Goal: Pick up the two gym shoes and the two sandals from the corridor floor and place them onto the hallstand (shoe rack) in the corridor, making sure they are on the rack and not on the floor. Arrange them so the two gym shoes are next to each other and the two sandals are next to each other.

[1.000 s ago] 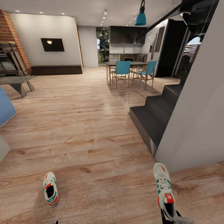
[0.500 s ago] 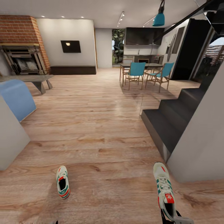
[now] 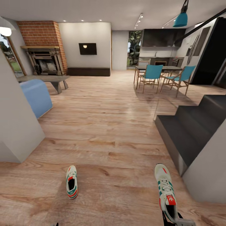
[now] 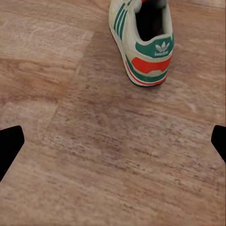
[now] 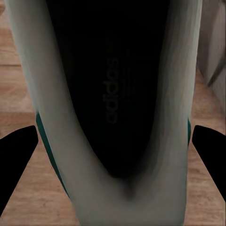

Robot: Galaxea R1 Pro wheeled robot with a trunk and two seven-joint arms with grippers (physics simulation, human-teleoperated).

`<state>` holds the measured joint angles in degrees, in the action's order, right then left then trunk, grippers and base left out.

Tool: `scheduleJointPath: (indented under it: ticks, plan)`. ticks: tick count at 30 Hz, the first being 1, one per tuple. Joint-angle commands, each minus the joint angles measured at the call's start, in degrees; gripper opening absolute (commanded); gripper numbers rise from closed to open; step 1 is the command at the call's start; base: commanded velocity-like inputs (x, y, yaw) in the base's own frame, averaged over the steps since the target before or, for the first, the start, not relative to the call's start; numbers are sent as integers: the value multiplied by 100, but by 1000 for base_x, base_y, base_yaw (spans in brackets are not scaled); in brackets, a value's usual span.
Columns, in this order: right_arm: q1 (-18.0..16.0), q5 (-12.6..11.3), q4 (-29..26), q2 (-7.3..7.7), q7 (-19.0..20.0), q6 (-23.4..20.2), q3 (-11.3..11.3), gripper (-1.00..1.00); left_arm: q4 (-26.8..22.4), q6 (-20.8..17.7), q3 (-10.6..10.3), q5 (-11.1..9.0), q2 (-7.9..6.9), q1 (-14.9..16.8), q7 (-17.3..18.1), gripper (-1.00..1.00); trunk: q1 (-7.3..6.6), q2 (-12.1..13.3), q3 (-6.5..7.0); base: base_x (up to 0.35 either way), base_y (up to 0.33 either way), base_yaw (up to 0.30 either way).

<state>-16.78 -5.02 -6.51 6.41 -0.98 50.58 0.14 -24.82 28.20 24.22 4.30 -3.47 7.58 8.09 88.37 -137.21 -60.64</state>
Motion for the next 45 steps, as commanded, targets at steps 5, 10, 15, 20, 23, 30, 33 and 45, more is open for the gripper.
scheduleJointPath:
  ticks: [5,10,15,20,23,30,33,45]
  plan:
    - [-1,-34,0,0,10,13,4,-100,4,19,48,39,4,6,35,100,1,-2,18,236,-168,267]
    - [-1,-34,0,0,10,13,4,-100,4,19,48,21,4,6,35,100,1,-2,40,266,-188,267]
    - [-1,-34,0,0,10,13,4,-100,4,19,48,19,4,6,36,100,1,-2,62,251,-139,267]
    - [-1,-34,0,0,10,13,4,-100,4,19,48,18,4,6,42,100,1,-2,85,88,-41,267]
    - [-1,-34,0,0,10,13,4,-100,4,19,48,18,4,6,42,100,1,-2,98,17,-8,267]
    - [-1,-34,0,0,10,13,4,-100,4,19,48,18,4,6,42,100,1,-2,129,3,-1,267]
    - [-1,-34,0,0,10,13,4,-100,4,22,48,18,4,6,43,100,1,-2,143,1,0,267]
    - [-1,-34,0,0,10,13,4,-100,4,27,48,18,4,6,37,100,1,-2,196,57,-32,267]
